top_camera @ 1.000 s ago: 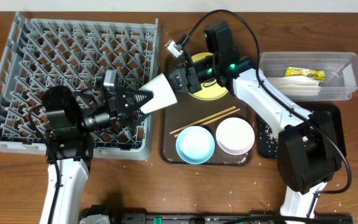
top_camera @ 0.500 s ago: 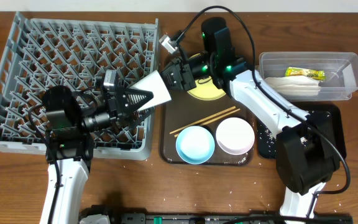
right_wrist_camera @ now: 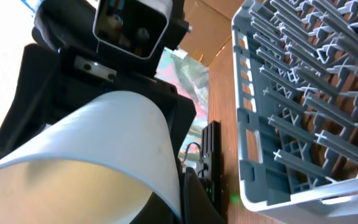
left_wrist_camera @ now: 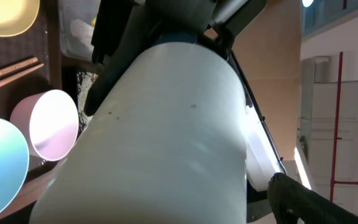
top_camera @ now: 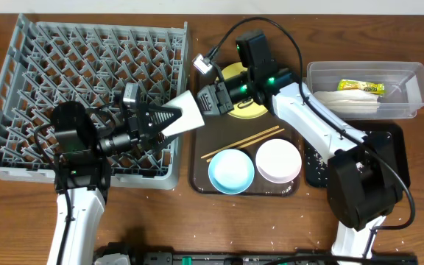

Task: Sort waste into correct bins and load items into the dishwasher
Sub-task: 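Pass the white cup from the right gripper to the left gripper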

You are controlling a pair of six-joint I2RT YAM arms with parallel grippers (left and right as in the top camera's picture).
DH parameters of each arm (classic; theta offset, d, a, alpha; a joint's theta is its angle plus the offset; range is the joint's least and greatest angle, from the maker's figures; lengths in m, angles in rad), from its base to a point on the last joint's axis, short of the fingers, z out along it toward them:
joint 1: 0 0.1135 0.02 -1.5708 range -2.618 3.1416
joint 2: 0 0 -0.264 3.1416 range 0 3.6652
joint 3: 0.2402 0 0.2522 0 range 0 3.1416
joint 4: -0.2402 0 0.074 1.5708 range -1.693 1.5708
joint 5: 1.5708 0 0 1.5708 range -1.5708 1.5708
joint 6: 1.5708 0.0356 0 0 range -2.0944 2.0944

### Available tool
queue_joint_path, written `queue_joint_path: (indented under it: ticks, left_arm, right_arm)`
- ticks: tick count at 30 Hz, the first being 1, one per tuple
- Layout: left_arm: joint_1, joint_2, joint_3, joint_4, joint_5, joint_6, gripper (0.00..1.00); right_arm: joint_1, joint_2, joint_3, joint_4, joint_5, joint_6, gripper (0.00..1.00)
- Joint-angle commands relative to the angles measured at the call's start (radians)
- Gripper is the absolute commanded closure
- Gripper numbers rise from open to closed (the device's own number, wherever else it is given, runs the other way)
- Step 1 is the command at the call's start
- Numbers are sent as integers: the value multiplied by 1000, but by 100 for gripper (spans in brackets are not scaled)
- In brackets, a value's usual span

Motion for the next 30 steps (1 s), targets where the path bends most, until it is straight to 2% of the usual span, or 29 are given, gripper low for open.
queue_joint_path:
  ticks: [1, 5, 8, 16, 18, 23, 27, 29, 30]
  left_arm:
    - [3, -4, 17, 14, 9, 18, 13]
    - [3, -4, 17, 14, 6, 18, 27]
    - [3, -4, 17, 14, 6, 18, 41]
    - [3, -4, 17, 15, -37, 19, 64]
    - [4, -4, 17, 15, -53, 19, 69]
    - [5, -4, 17, 54, -82, 23, 76]
    - [10, -5, 17, 109, -111, 38, 78]
    - [29, -4, 17, 107, -146, 50, 81]
    - [43, -4, 17, 106, -174, 58, 81]
  right_arm:
    - [6, 8, 5, -21, 34, -96, 99]
    - [6, 8, 5, -18, 34, -95, 99]
    - [8, 8, 5, -18, 34, -92, 99]
    - [15, 8, 5, -19, 33, -92, 98]
    - [12, 8, 5, -19, 33, -92, 83]
    - [-14, 8, 5, -19, 47, -92, 29]
    - [-72, 8, 5, -33, 85, -92, 8]
    - [-112, 8, 5, -70, 145, -93, 1]
    - [-134, 8, 5, -101, 190, -98, 1]
